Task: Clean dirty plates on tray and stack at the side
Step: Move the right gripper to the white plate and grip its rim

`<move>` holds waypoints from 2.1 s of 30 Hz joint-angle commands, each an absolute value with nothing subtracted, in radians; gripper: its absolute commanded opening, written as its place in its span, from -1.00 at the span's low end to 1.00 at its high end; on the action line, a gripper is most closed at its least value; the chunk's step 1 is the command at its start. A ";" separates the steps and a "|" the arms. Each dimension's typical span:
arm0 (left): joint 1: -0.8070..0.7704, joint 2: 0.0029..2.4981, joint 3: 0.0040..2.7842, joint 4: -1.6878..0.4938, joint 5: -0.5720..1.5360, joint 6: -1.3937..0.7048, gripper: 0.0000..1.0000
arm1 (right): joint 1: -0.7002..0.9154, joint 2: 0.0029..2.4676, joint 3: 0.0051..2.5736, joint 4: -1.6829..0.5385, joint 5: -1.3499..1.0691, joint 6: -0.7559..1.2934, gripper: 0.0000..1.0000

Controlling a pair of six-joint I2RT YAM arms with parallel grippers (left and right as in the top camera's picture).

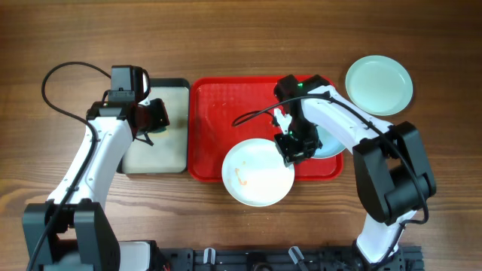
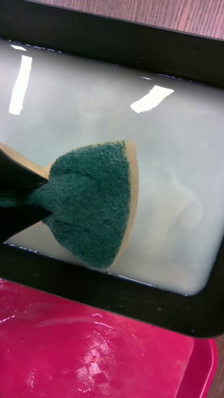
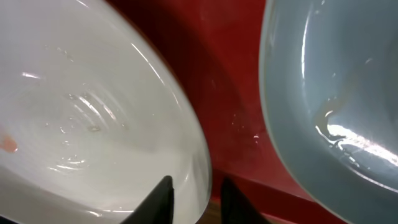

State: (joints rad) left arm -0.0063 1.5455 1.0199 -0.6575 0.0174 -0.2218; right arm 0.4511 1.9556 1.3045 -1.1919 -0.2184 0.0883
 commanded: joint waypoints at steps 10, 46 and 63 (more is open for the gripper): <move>-0.002 1.539 1.011 -0.657 0.030 -0.209 -0.92 | 0.459 1.947 1.281 -1.147 -0.210 0.162 -0.70; -0.002 1.539 1.011 -0.579 0.029 -0.213 -0.92 | 0.470 2.091 1.479 -0.659 -0.055 0.273 -0.24; -0.002 1.539 1.011 -0.579 0.029 -0.213 -0.92 | 0.378 2.088 1.791 -0.921 -0.262 0.184 -0.63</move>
